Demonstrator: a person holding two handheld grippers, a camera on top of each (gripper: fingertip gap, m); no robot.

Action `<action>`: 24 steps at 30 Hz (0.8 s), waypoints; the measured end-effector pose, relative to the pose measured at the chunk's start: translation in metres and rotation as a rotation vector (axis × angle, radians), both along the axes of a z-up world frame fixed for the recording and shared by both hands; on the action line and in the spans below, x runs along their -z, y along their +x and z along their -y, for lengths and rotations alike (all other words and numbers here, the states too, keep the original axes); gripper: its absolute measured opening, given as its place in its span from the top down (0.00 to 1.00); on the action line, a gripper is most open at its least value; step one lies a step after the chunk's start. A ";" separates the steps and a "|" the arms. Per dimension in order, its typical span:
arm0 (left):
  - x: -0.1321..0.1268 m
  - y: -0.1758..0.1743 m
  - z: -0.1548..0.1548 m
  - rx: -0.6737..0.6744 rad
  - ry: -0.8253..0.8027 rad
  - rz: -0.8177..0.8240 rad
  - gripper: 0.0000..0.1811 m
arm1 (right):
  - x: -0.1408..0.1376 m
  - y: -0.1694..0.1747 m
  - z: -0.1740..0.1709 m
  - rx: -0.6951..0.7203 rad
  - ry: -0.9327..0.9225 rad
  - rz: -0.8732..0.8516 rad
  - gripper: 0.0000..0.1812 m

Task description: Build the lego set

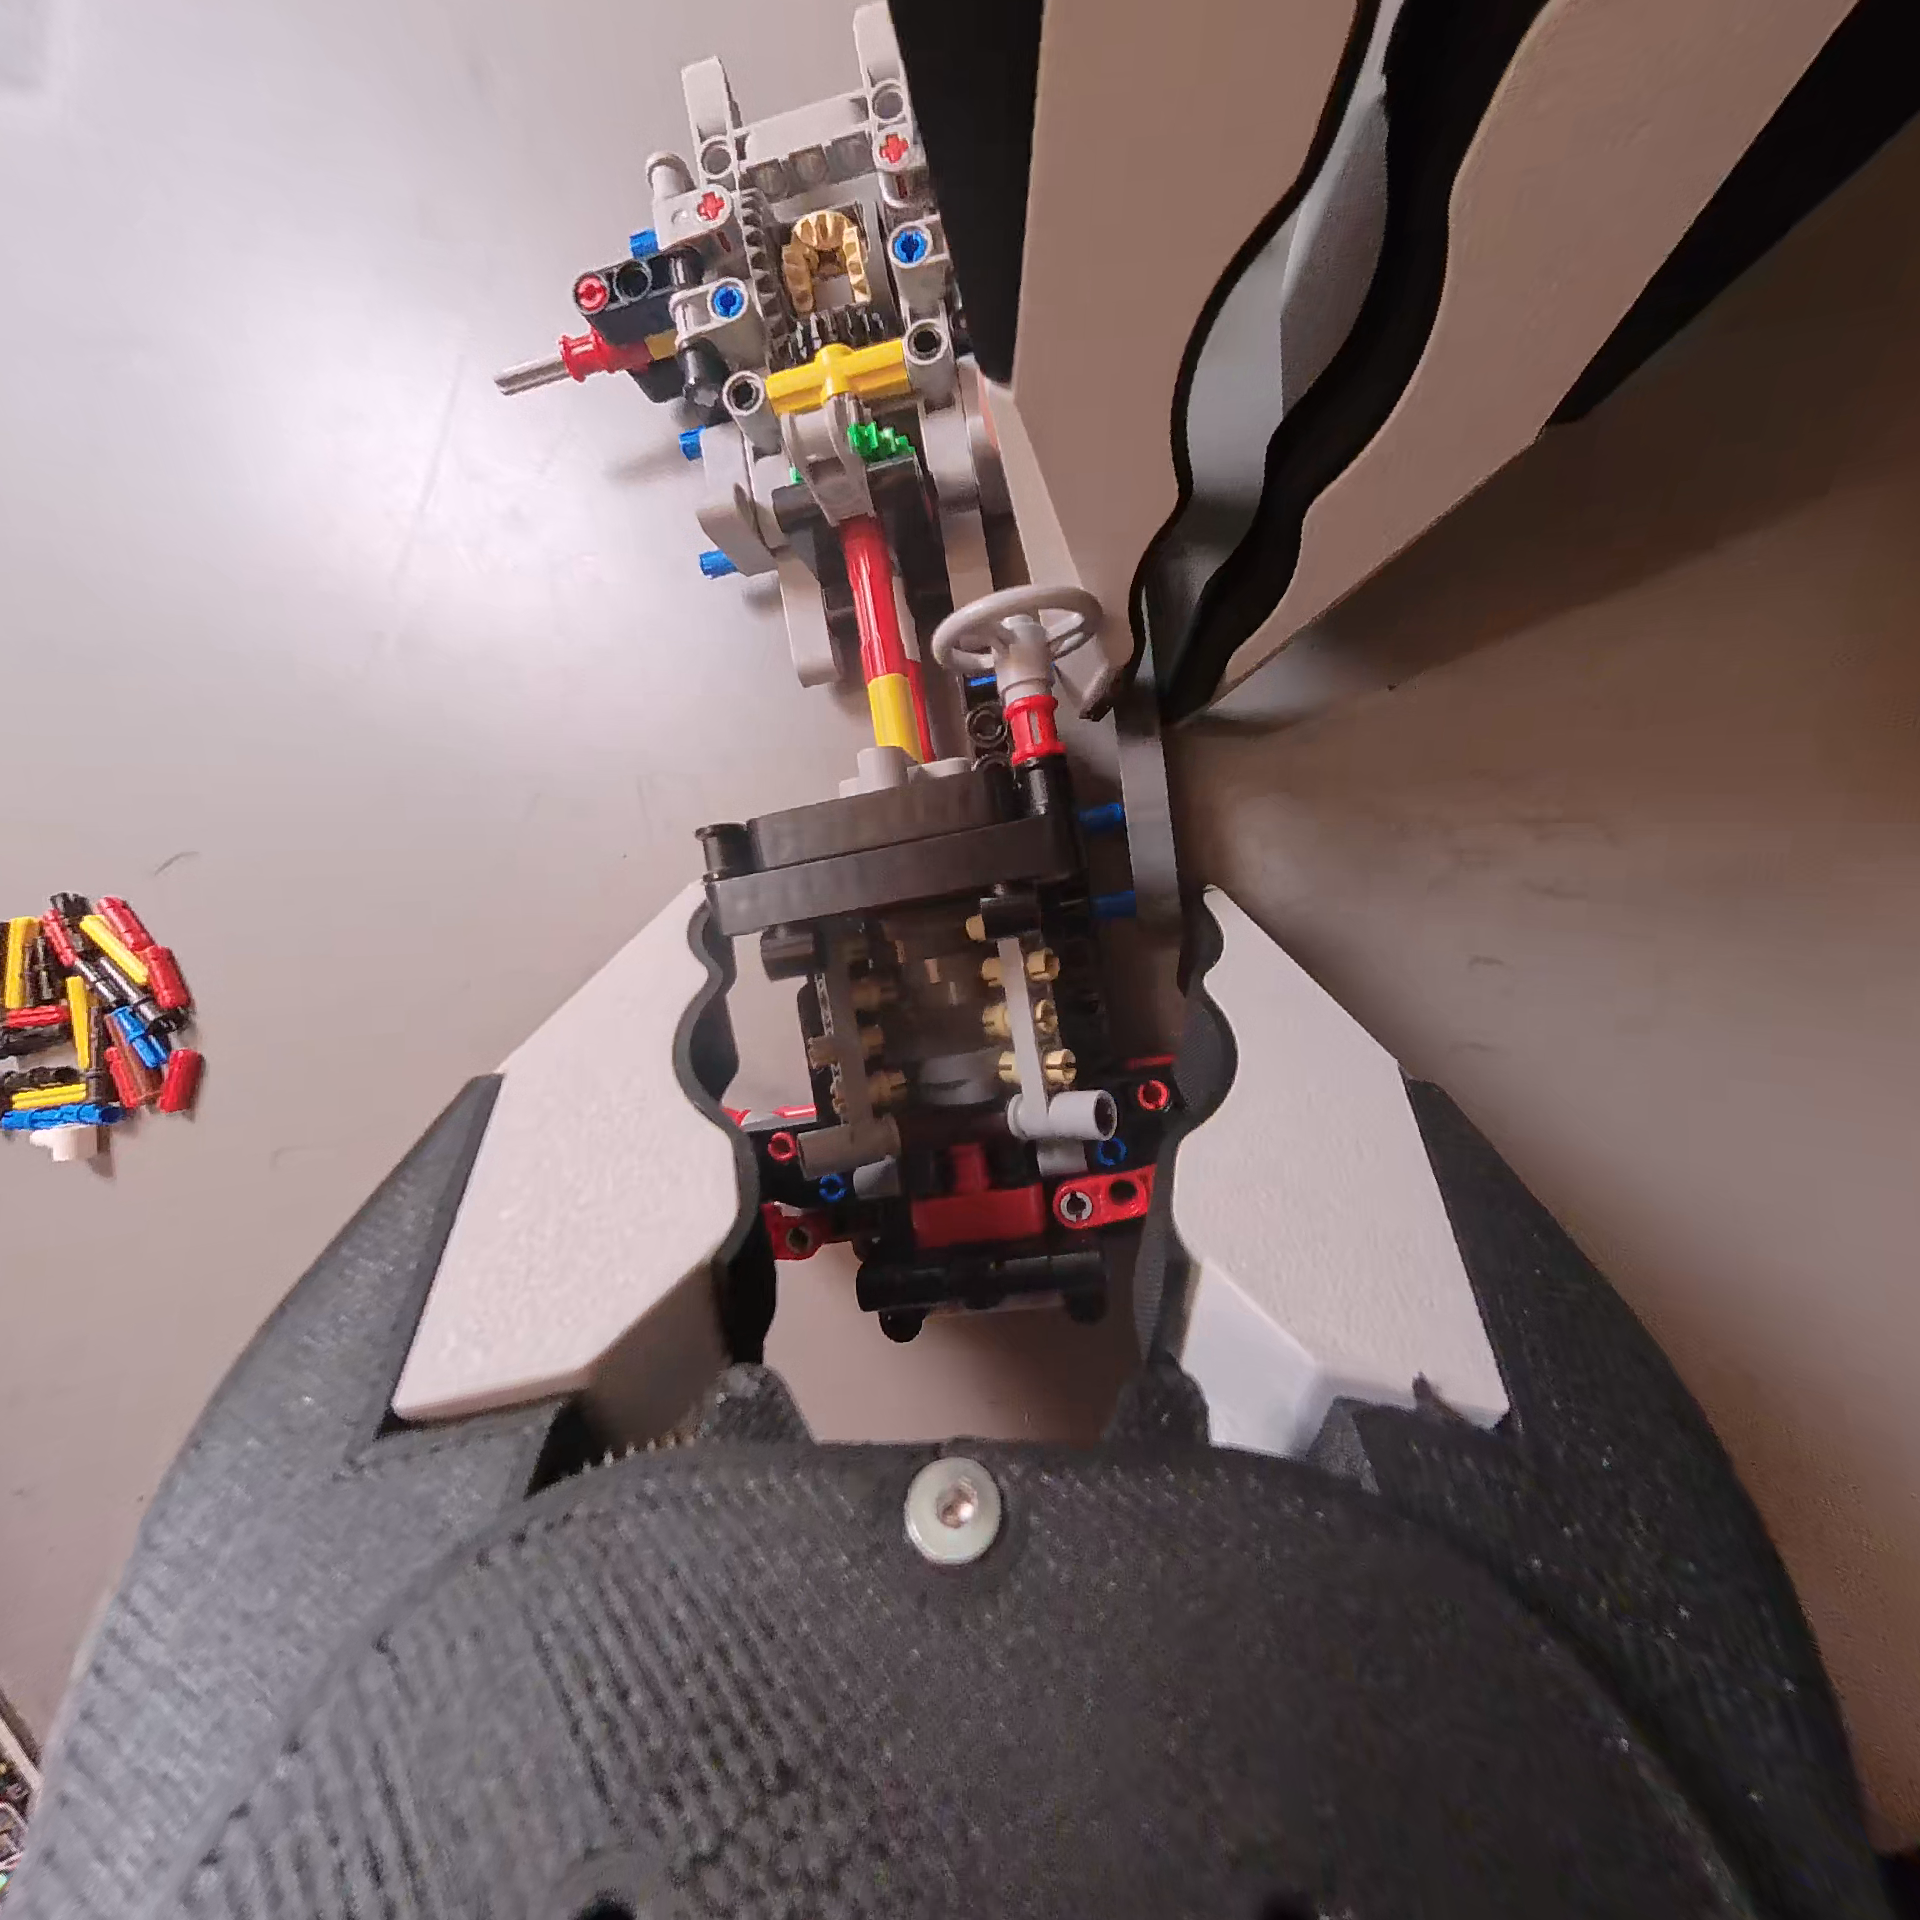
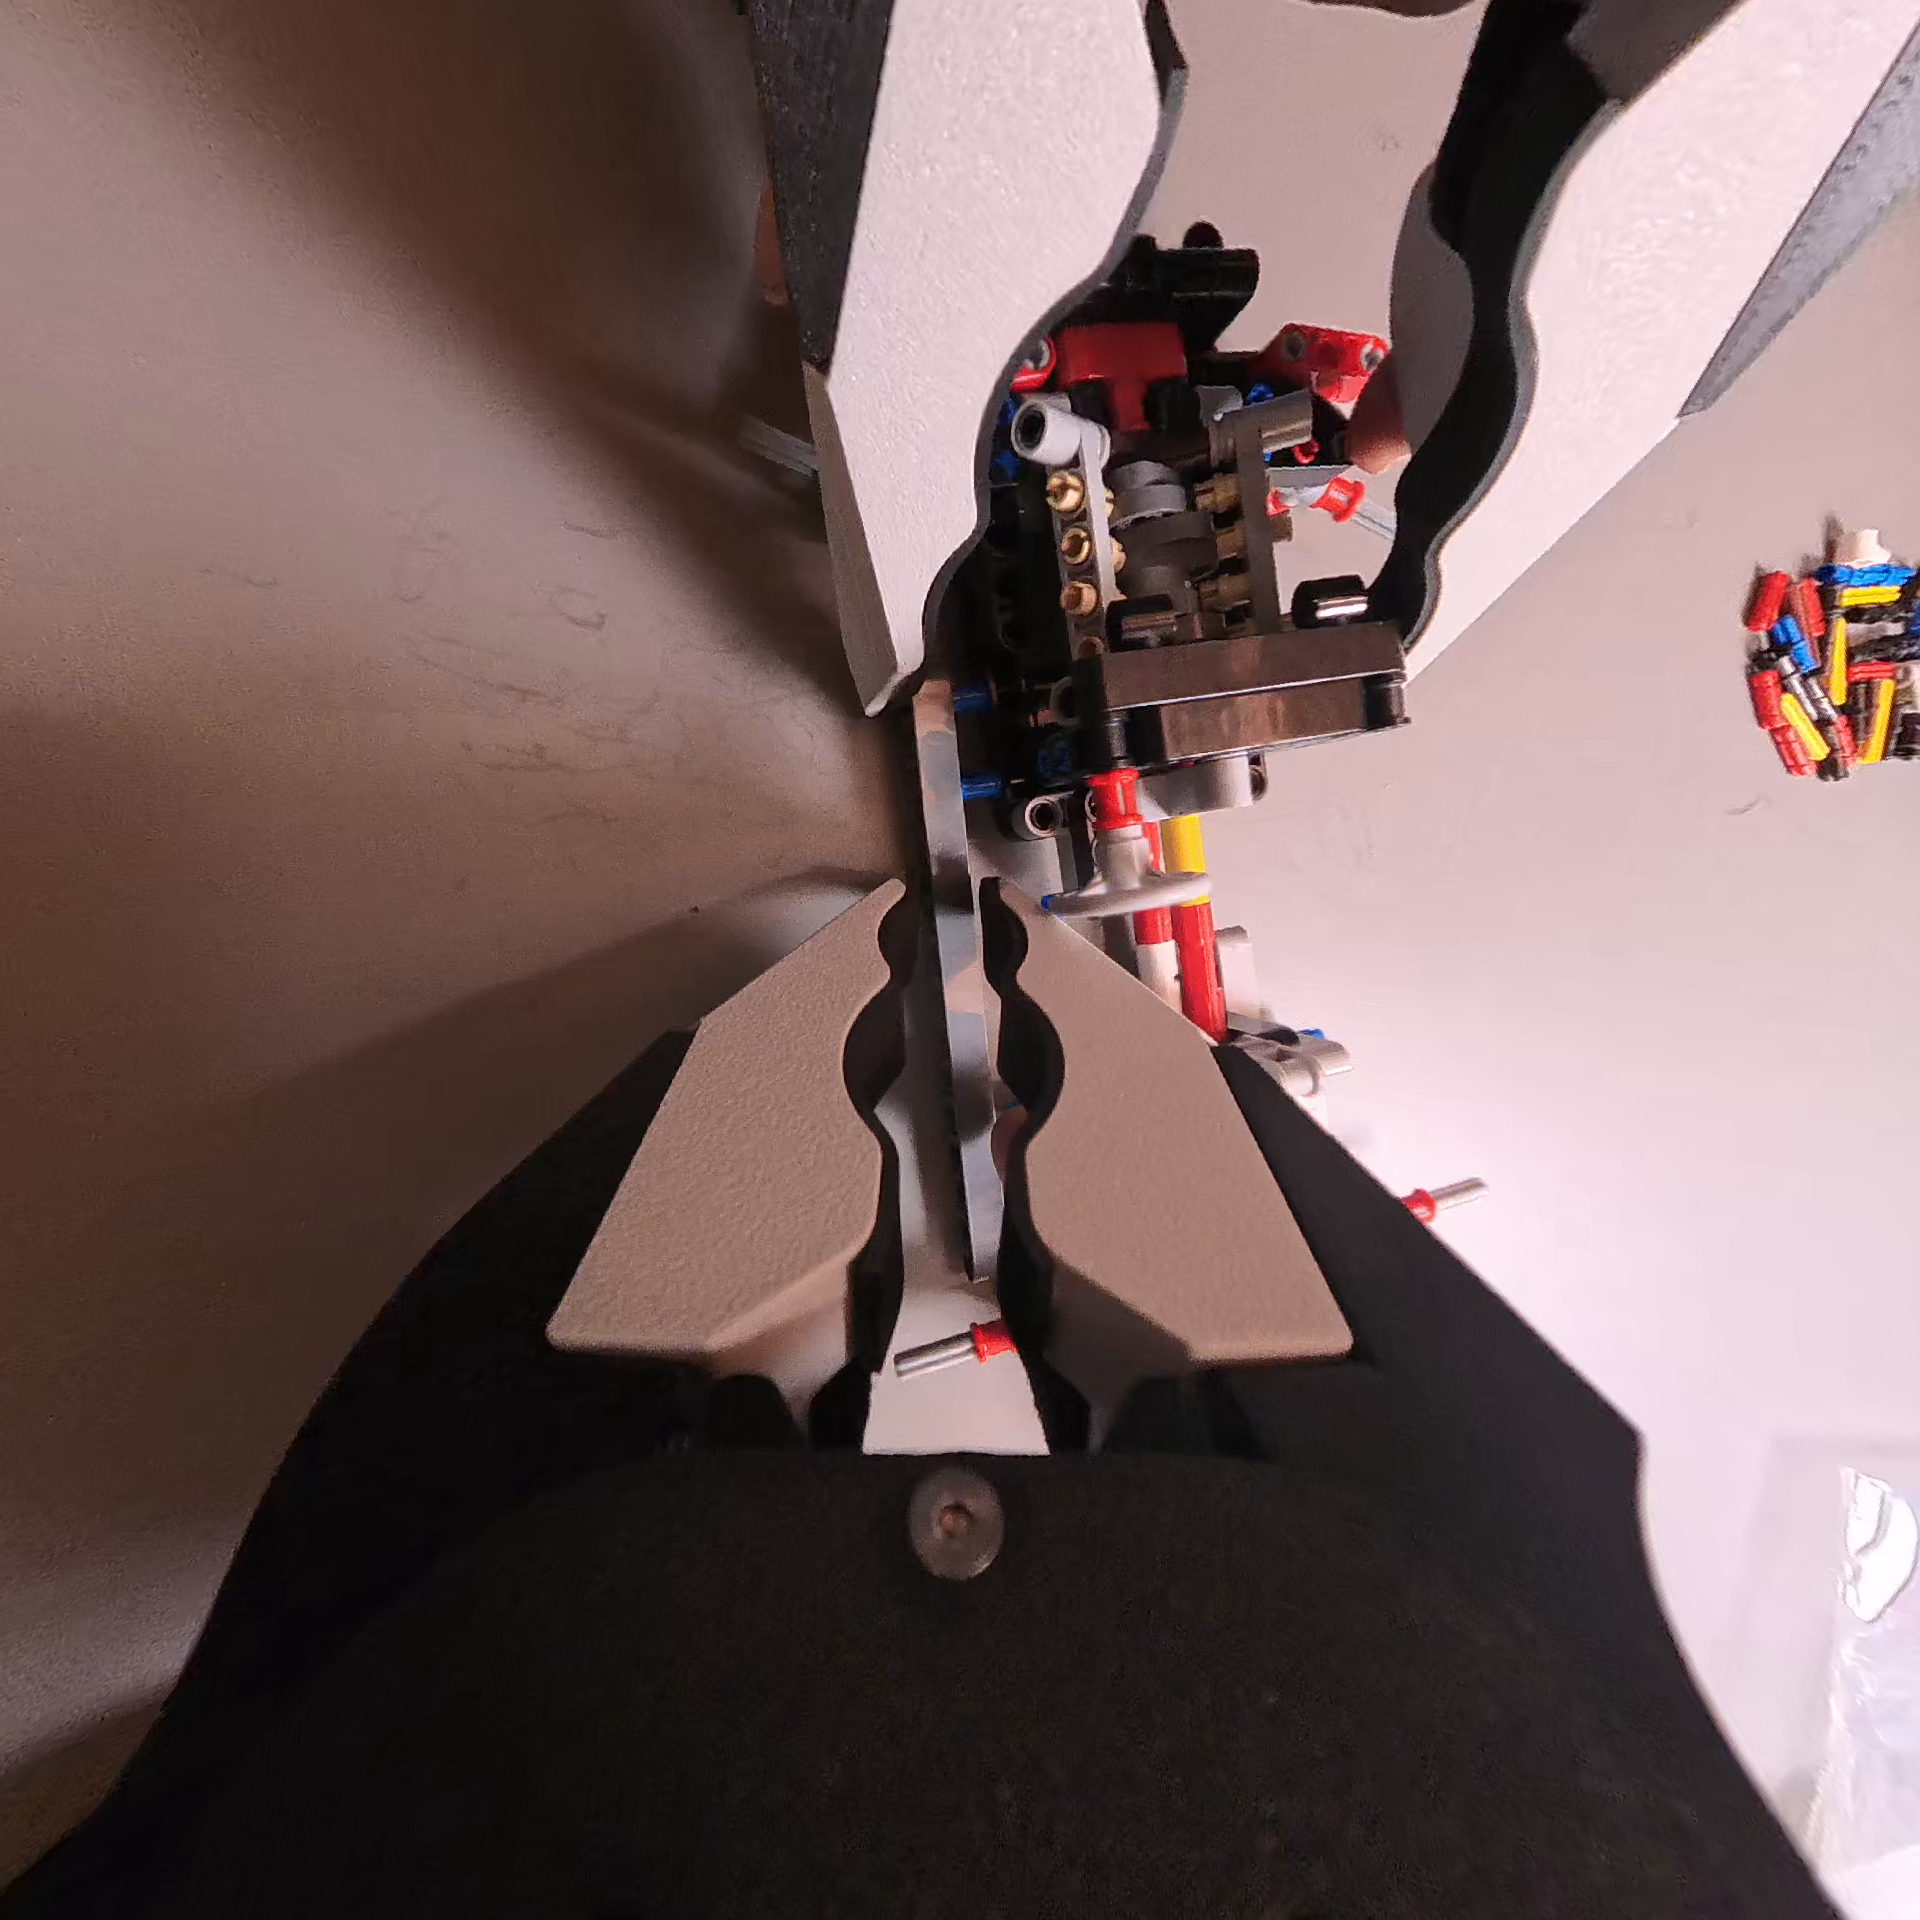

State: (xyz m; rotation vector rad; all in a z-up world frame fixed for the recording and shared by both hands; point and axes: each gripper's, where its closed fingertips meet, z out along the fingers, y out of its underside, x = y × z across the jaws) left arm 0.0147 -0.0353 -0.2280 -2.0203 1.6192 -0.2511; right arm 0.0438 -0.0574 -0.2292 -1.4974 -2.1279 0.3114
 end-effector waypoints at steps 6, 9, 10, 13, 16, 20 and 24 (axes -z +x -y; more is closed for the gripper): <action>-0.002 0.000 0.001 0.010 0.046 0.003 0.54 | 0.000 0.003 -0.002 0.020 -0.017 -0.032 0.95; -0.002 0.000 0.000 -0.002 0.051 0.006 0.54 | 0.002 0.006 -0.006 0.037 0.005 -0.033 0.95; -0.002 -0.001 0.000 -0.008 0.049 0.007 0.53 | 0.001 0.007 -0.007 0.039 0.012 -0.041 0.95; -0.002 -0.001 0.000 -0.022 0.035 0.006 0.53 | 0.000 0.010 -0.007 0.042 0.026 -0.070 0.95; -0.001 -0.001 0.000 -0.018 0.018 -0.001 0.54 | -0.002 0.013 -0.006 0.048 0.020 -0.085 0.94; 0.001 0.000 0.002 -0.016 -0.004 -0.004 0.56 | 0.001 0.014 -0.009 0.048 0.028 -0.077 0.96; 0.002 -0.001 0.004 -0.023 -0.035 -0.011 0.58 | 0.001 0.012 -0.009 0.048 0.023 -0.083 0.96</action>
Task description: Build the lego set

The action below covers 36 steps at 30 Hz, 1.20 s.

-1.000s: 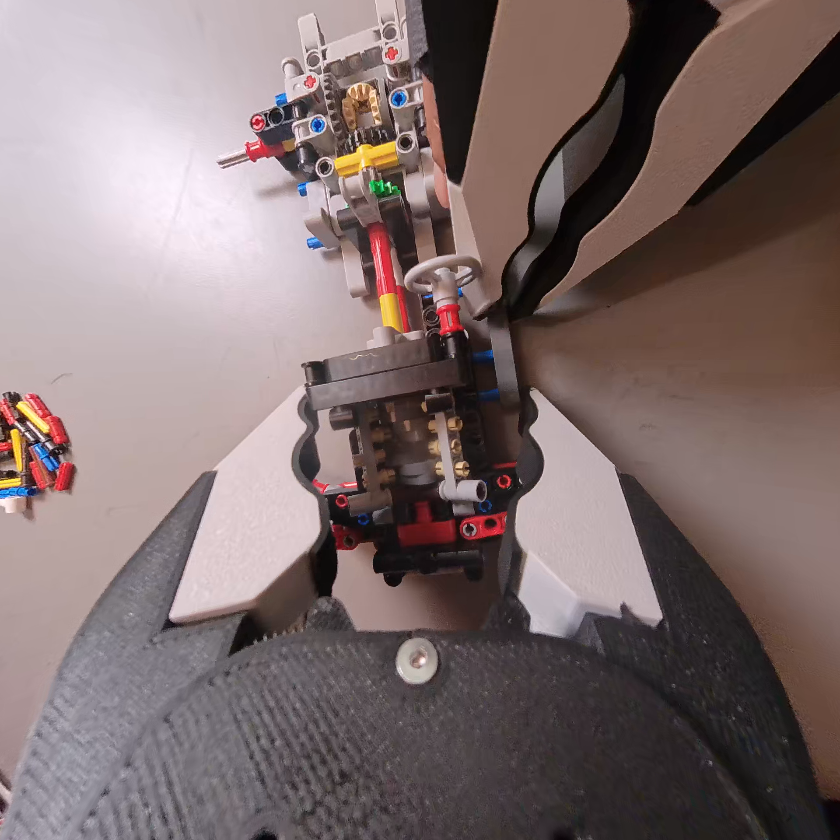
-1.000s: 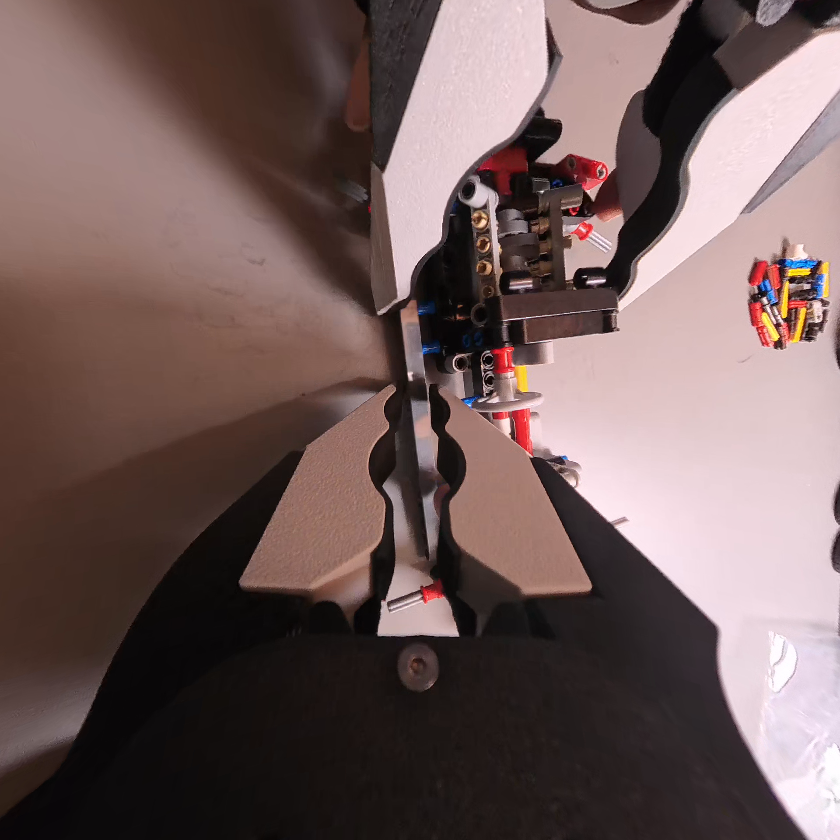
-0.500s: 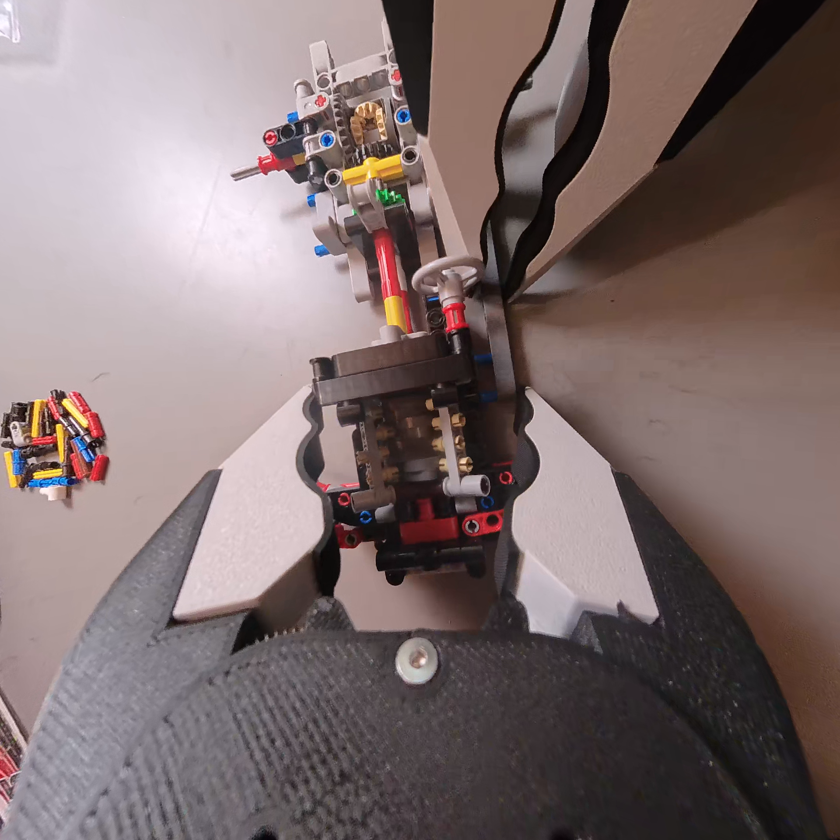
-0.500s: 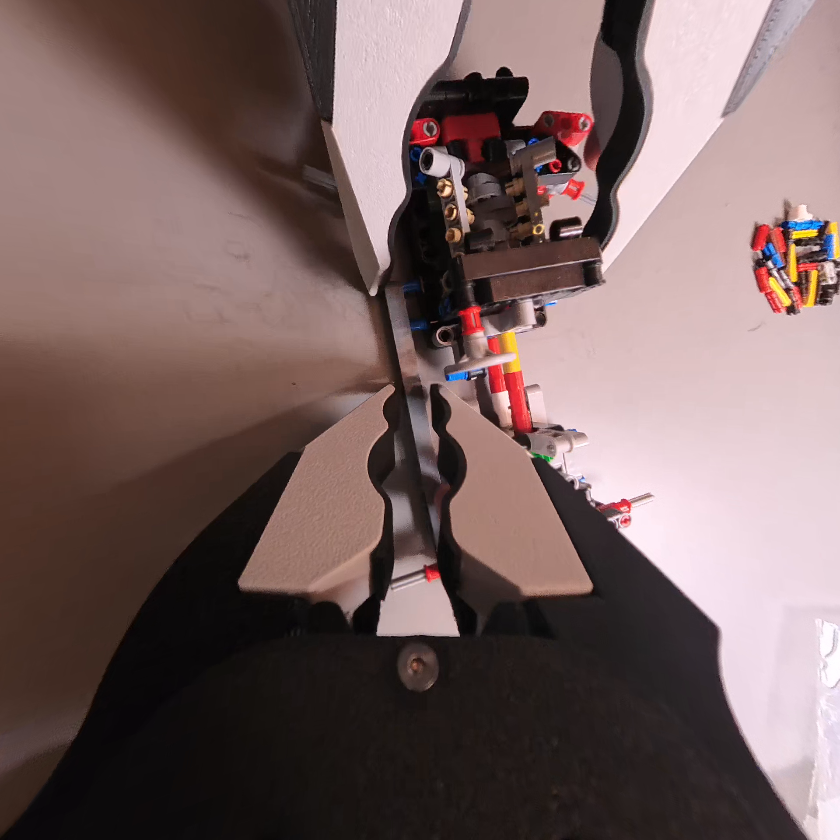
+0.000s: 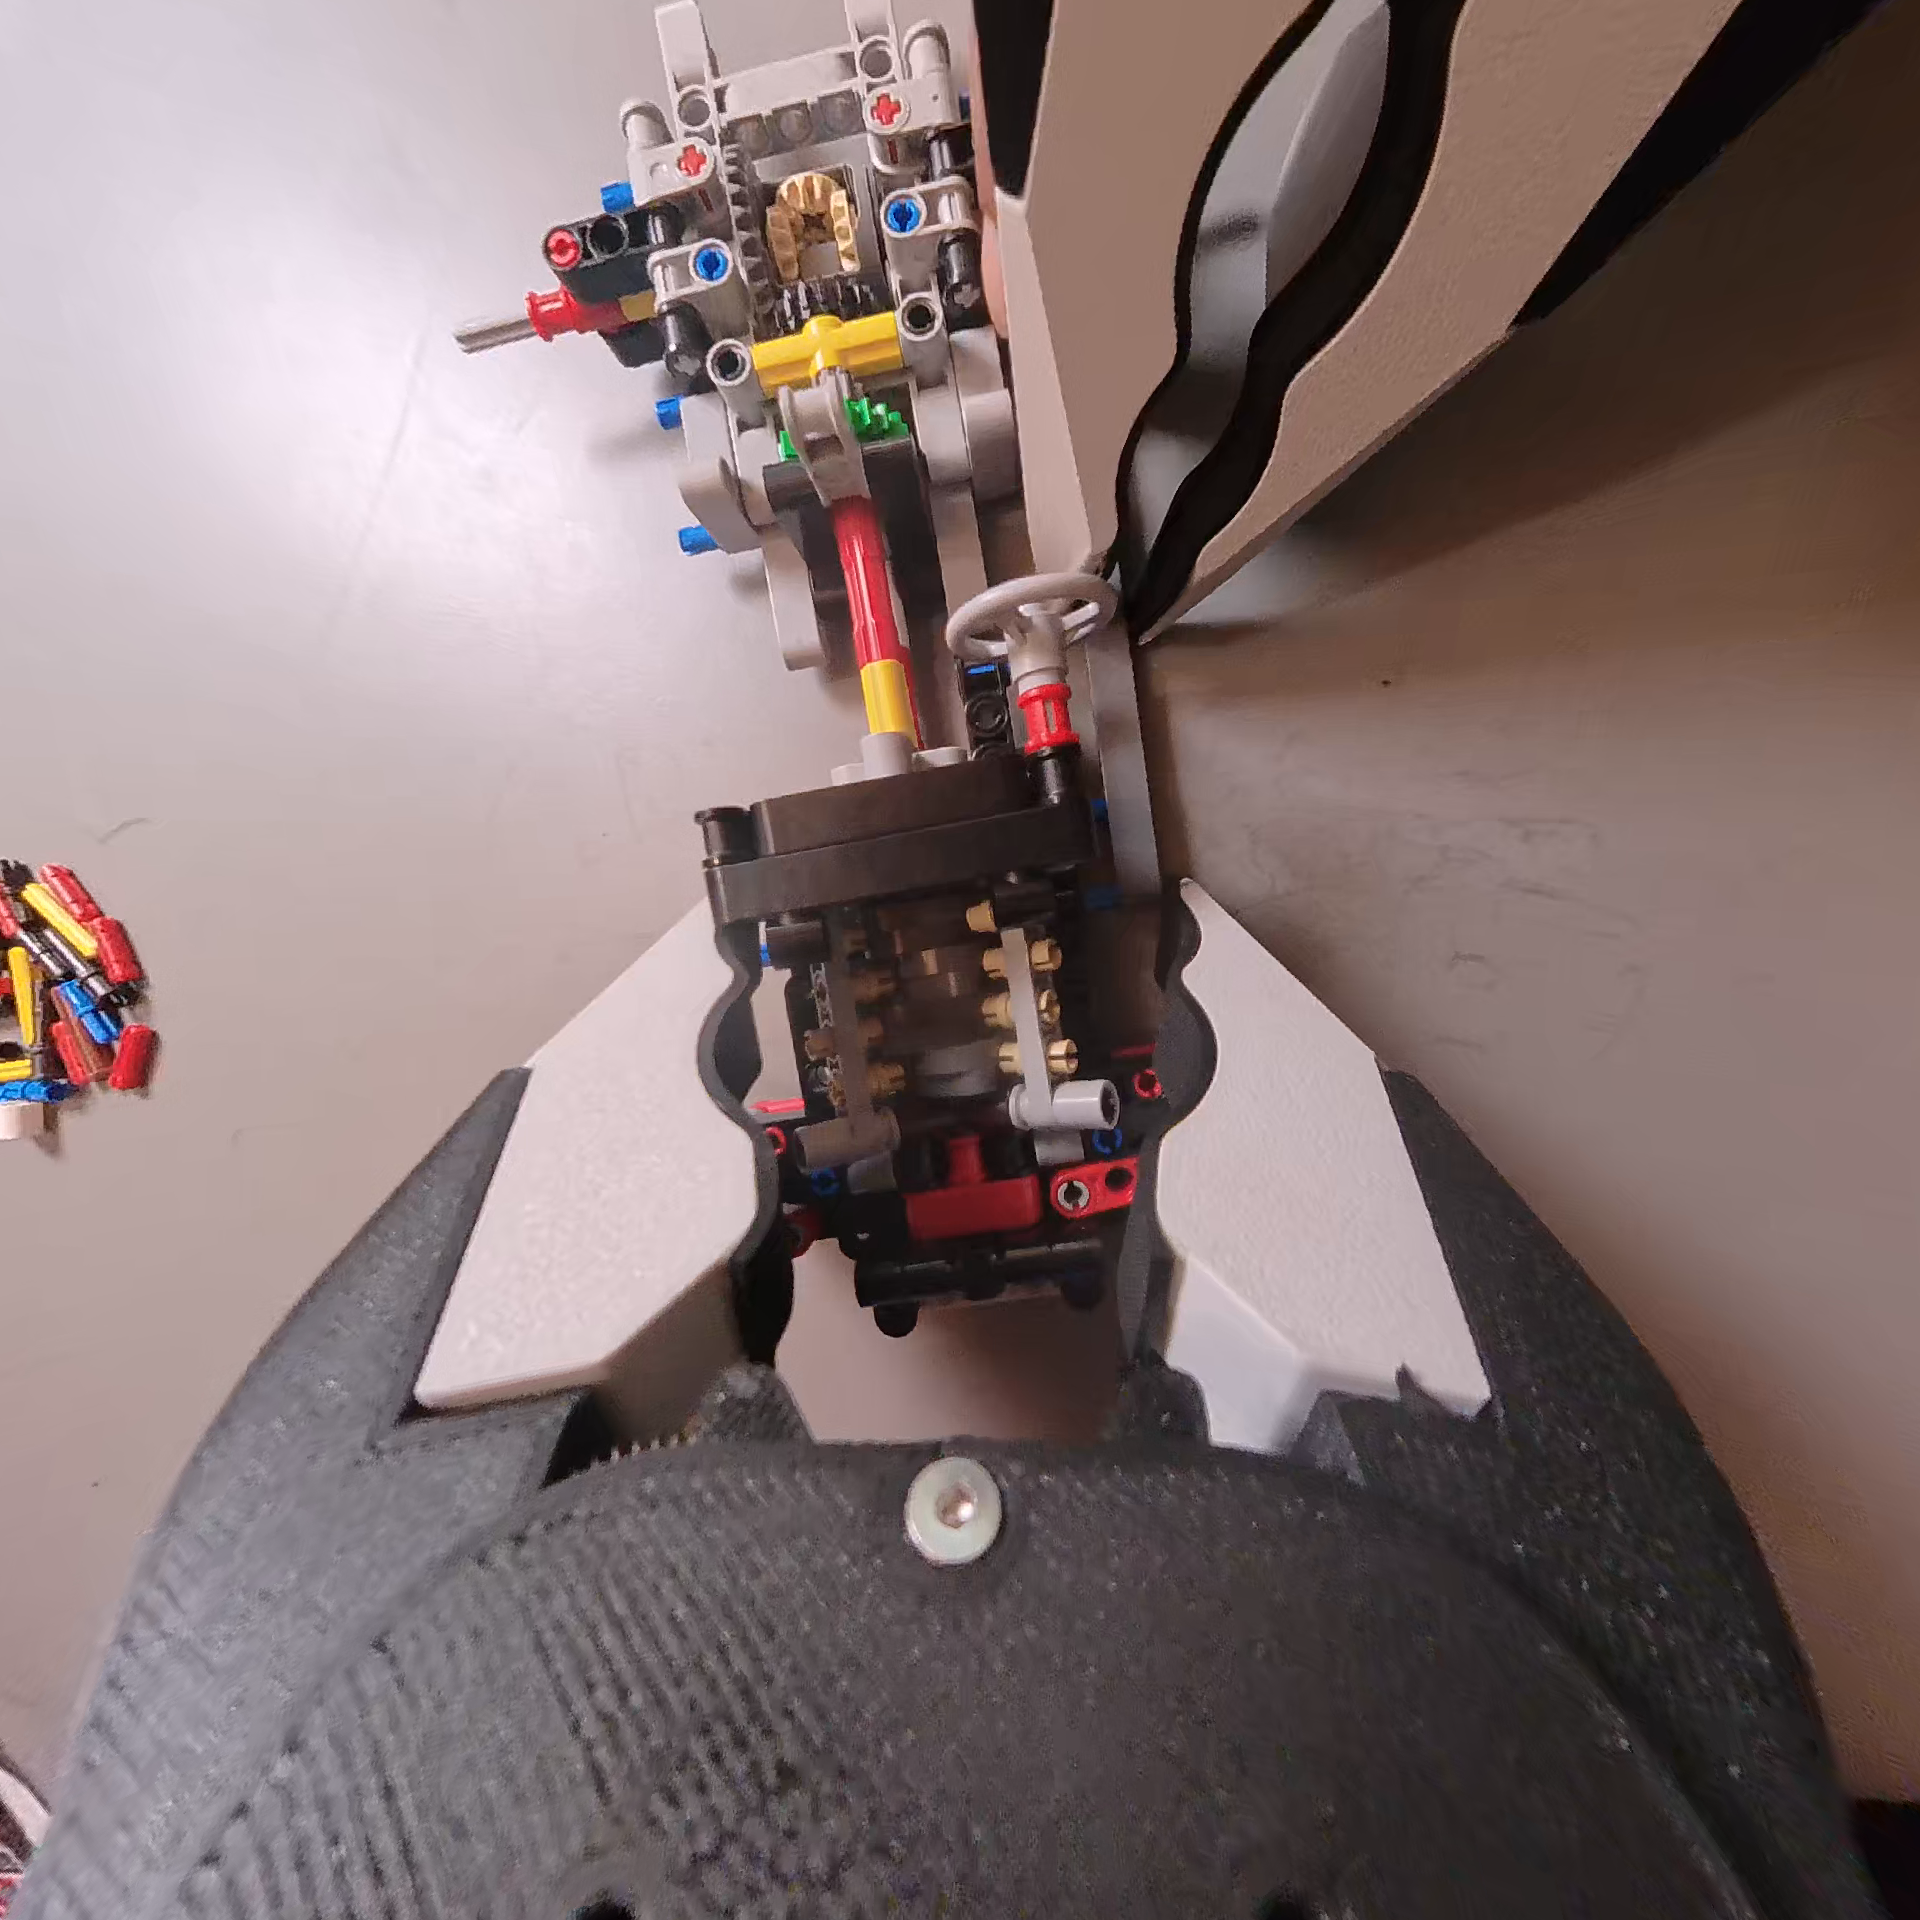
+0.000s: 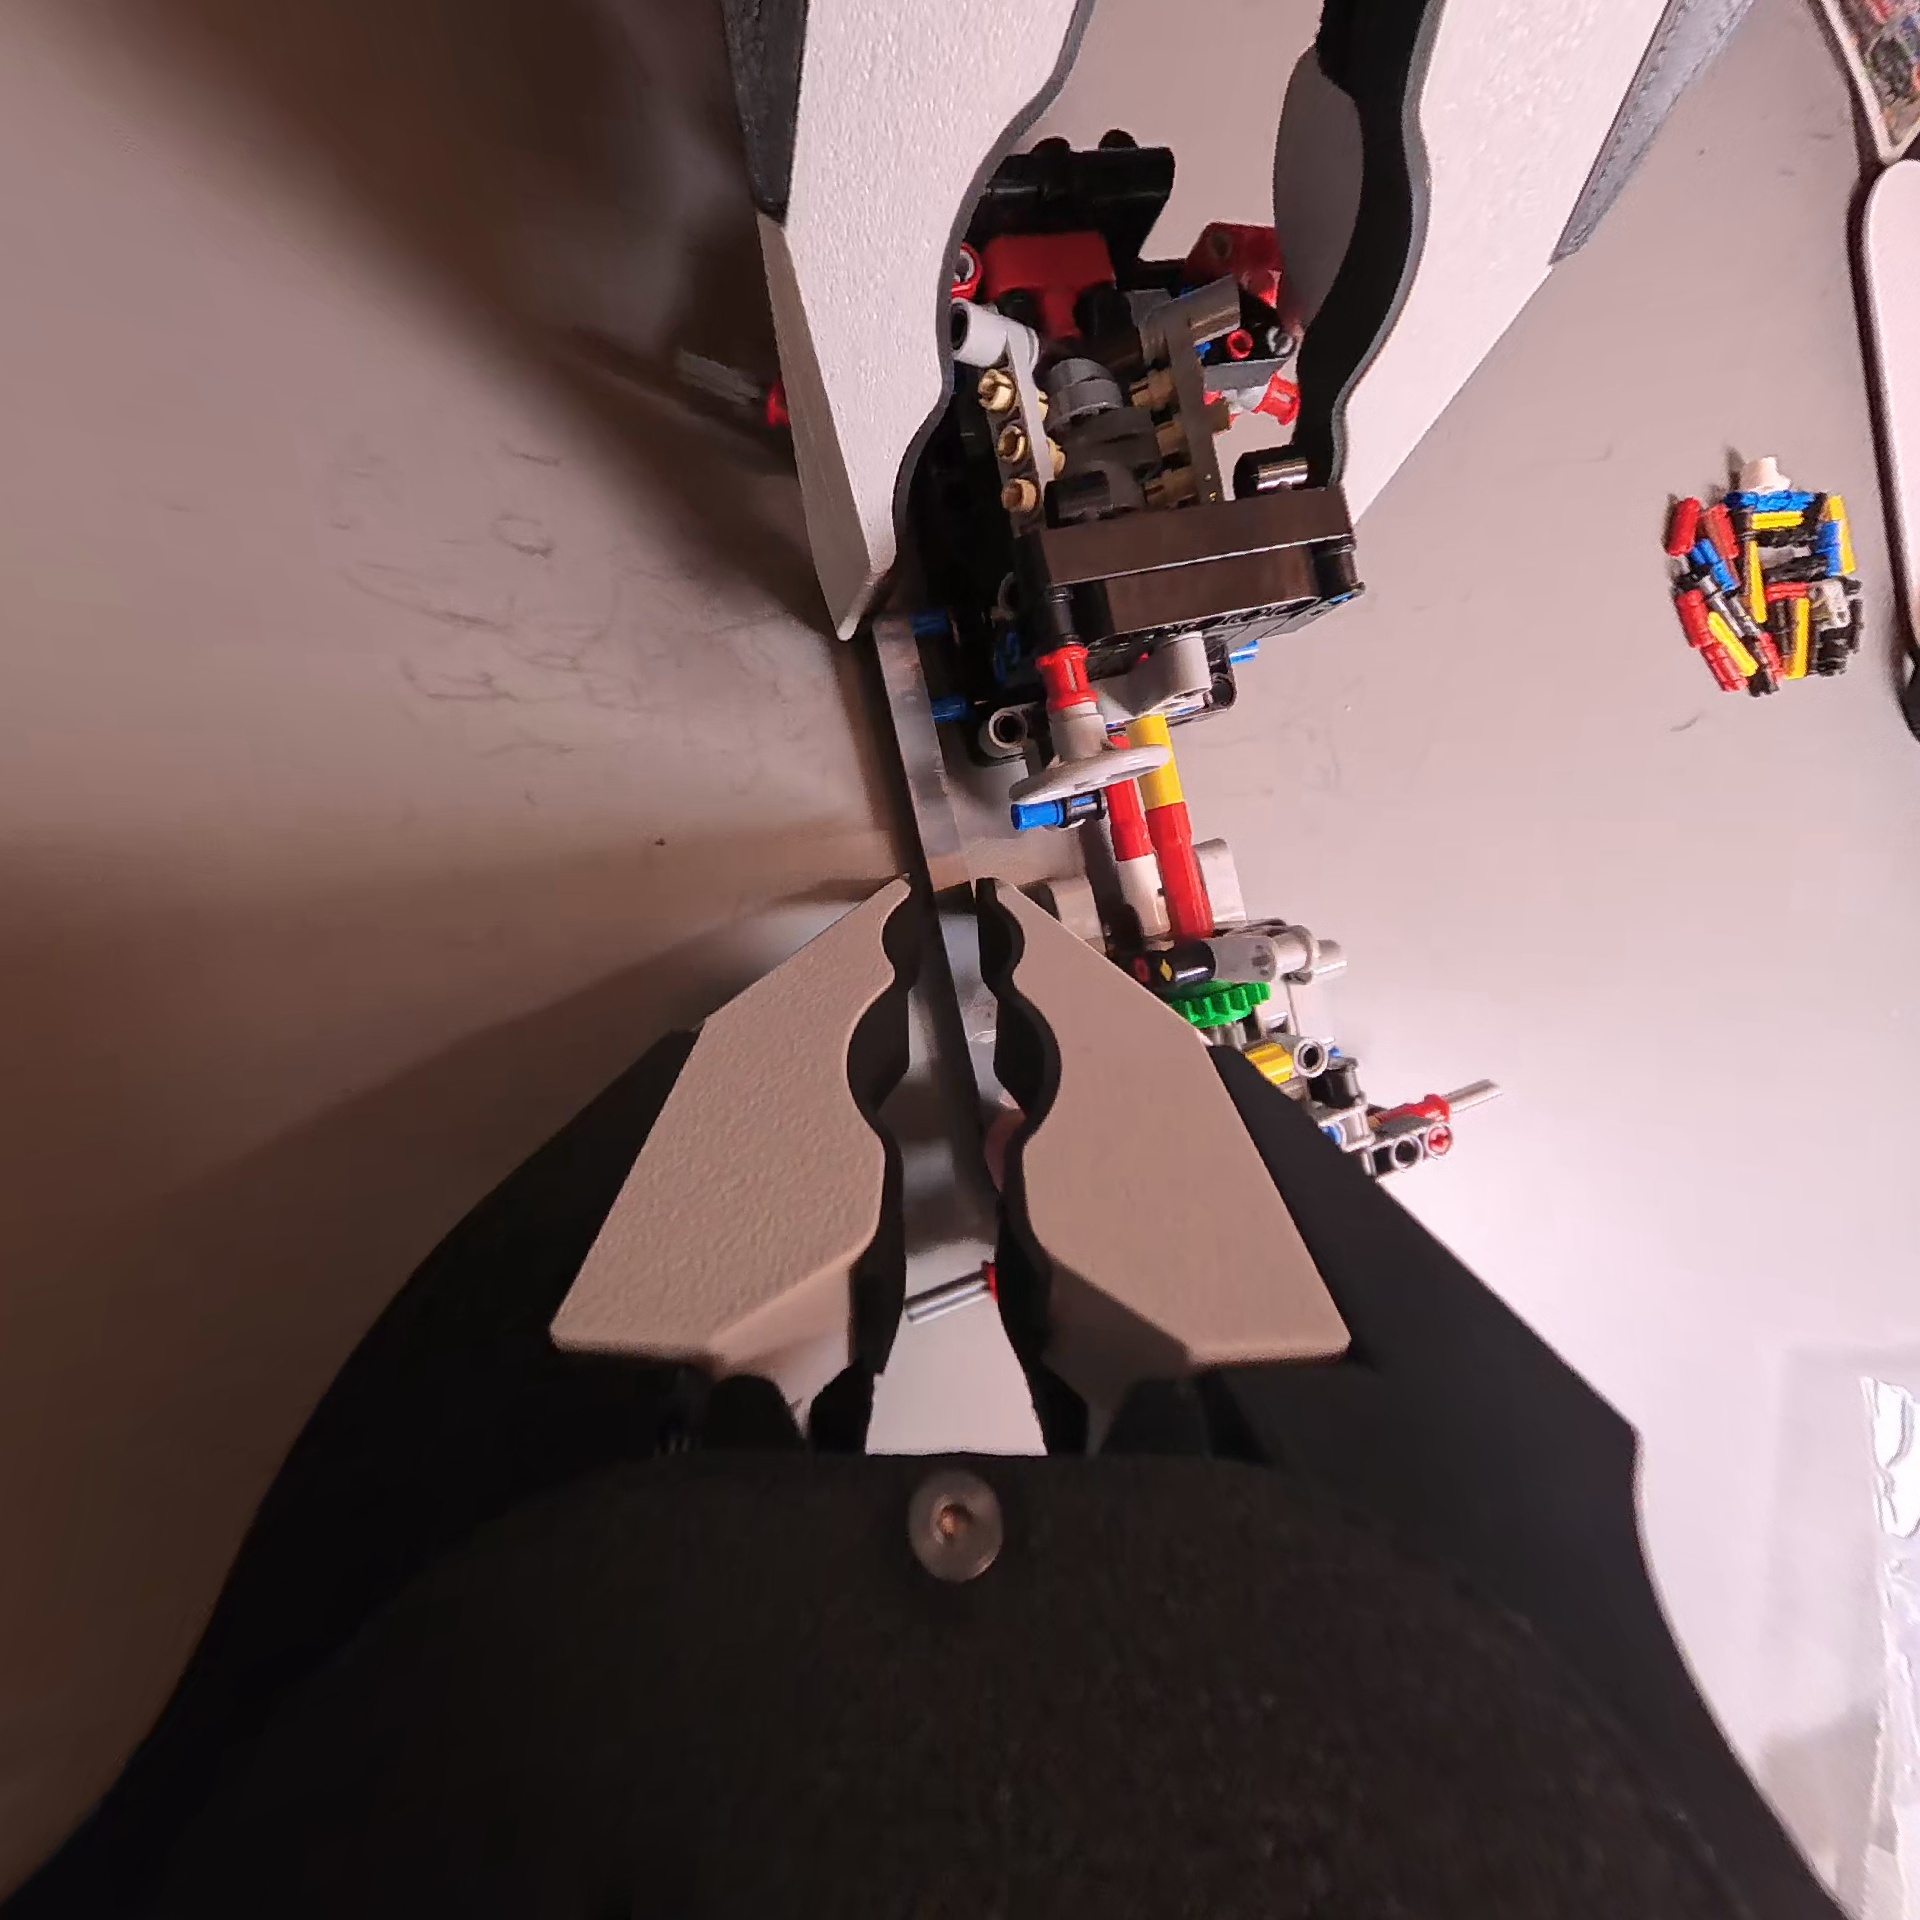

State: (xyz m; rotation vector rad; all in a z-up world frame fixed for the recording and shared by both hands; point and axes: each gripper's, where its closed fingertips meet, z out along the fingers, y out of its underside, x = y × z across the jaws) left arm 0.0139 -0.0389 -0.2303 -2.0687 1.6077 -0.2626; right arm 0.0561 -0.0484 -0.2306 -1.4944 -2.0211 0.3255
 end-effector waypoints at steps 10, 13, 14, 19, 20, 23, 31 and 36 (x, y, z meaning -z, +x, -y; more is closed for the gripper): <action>0.002 -0.007 -0.002 -0.004 -0.090 -0.125 0.58 | 0.000 -0.005 0.000 -0.068 0.008 0.008 0.97; 0.004 -0.007 -0.003 -0.004 -0.136 -0.136 0.57 | 0.000 -0.005 0.000 -0.070 -0.001 0.008 0.97; 0.005 -0.008 -0.003 -0.003 -0.148 -0.137 0.57 | 0.000 -0.005 0.000 -0.064 -0.006 0.005 0.97; 0.006 -0.009 -0.003 0.013 -0.179 -0.144 0.57 | 0.000 -0.006 -0.001 -0.040 -0.013 -0.010 0.96; 0.006 -0.009 -0.004 0.015 -0.180 -0.149 0.57 | 0.000 -0.006 -0.001 -0.033 -0.017 -0.011 0.96; 0.005 -0.009 -0.004 0.017 -0.171 -0.151 0.57 | 0.000 -0.006 -0.001 -0.018 -0.054 -0.014 0.96; 0.002 -0.010 -0.001 0.041 -0.113 -0.146 0.64 | 0.001 -0.002 0.002 0.009 -0.187 0.016 0.97; 0.002 -0.010 0.001 0.040 -0.120 -0.129 0.56 | 0.001 -0.003 0.000 0.015 -0.205 0.049 0.97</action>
